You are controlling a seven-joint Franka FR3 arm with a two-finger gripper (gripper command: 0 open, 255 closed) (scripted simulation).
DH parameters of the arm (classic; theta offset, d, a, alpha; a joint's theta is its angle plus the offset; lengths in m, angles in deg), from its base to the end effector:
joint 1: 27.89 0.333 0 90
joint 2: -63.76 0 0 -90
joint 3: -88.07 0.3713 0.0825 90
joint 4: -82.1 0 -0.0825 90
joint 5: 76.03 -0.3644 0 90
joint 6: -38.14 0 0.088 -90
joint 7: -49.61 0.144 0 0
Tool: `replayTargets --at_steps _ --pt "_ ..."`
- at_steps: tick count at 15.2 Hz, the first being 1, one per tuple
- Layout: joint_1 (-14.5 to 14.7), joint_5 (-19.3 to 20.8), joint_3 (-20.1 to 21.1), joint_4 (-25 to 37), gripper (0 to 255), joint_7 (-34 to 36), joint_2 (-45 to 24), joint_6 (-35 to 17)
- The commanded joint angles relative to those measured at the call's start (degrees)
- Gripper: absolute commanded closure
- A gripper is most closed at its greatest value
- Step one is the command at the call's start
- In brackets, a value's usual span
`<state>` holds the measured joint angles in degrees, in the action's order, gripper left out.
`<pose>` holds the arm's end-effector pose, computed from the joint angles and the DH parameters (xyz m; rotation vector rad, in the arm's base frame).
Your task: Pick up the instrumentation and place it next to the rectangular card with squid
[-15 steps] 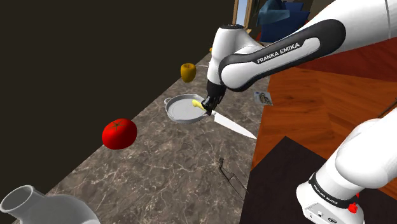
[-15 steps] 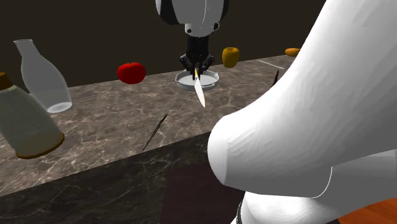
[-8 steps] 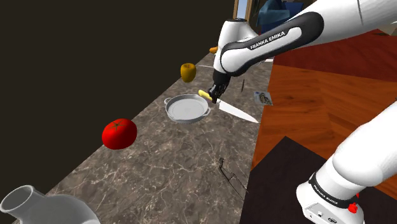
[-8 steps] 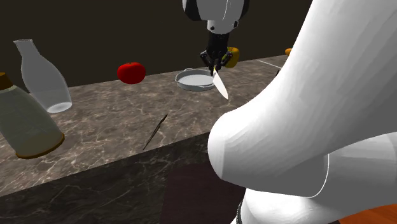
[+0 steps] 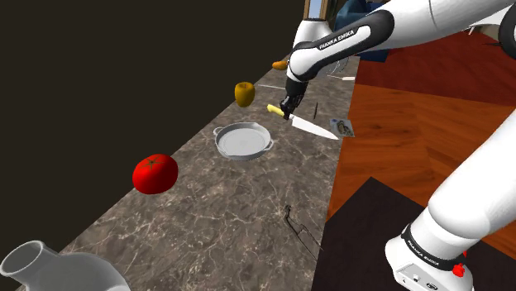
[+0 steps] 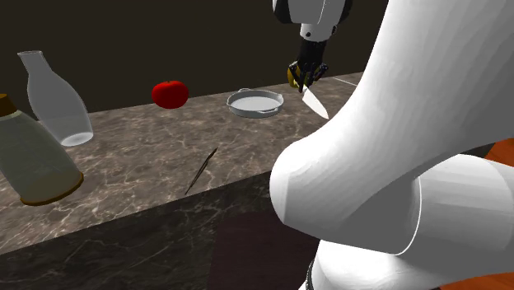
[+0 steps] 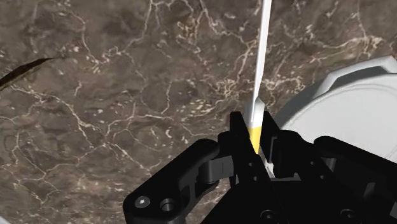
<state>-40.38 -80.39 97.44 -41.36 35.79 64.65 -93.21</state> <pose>0.5367 -0.0252 0.4500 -3.0889 -0.2182 -0.2482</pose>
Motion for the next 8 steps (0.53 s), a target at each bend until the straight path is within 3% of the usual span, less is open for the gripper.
replayTargets --at_steps 1,8 --pt "-1.3 -0.1 -1.3 2.2 255 -2.7 -2.0 0.4" --pt "-5.2 -0.3 -4.6 14.4 255 -9.9 -11.2 3.9"
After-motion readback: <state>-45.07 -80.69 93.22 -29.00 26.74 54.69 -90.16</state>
